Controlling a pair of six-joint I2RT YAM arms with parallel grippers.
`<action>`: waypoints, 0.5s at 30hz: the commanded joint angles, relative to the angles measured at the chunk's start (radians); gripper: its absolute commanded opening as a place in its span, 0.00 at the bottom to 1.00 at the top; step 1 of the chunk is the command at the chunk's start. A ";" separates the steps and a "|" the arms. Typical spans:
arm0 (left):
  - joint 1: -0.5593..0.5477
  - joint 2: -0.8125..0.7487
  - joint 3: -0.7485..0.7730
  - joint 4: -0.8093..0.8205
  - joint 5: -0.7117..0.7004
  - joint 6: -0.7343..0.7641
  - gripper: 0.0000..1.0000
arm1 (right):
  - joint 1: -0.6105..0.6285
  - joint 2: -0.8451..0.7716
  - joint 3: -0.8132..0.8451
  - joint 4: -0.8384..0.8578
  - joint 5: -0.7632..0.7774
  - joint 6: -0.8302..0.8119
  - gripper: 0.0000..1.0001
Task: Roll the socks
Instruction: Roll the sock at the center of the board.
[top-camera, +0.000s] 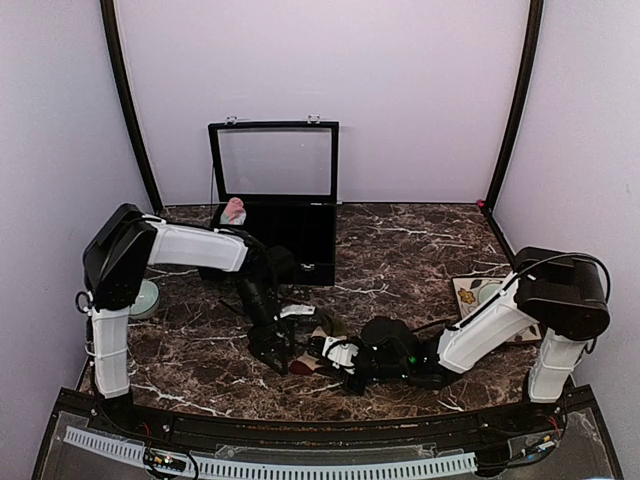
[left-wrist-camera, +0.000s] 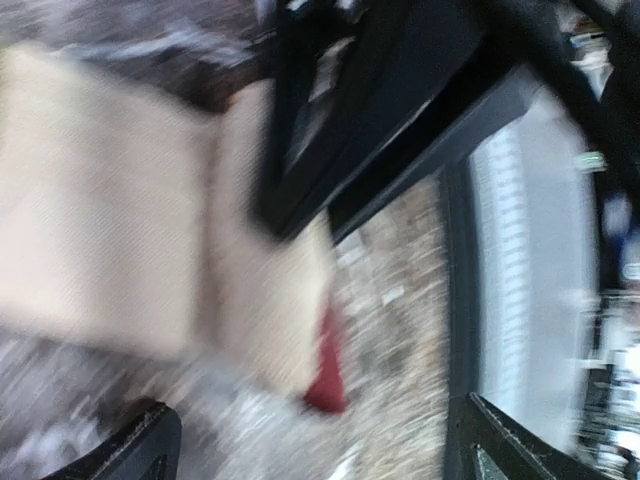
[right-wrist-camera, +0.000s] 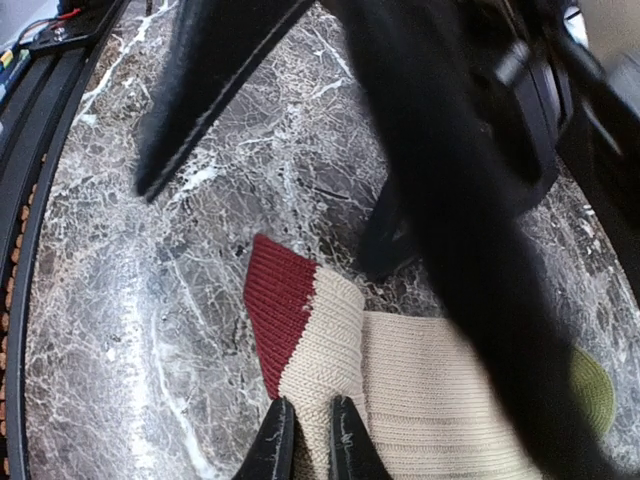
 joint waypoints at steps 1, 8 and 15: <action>0.015 -0.264 -0.151 0.315 -0.319 -0.085 0.99 | -0.049 0.049 -0.055 -0.247 -0.091 0.067 0.06; 0.066 -0.400 -0.337 0.622 -0.824 -0.198 0.99 | -0.093 0.052 -0.045 -0.259 -0.181 0.129 0.04; 0.079 -0.439 -0.411 0.792 -0.928 -0.153 0.99 | -0.118 0.064 -0.020 -0.283 -0.270 0.214 0.02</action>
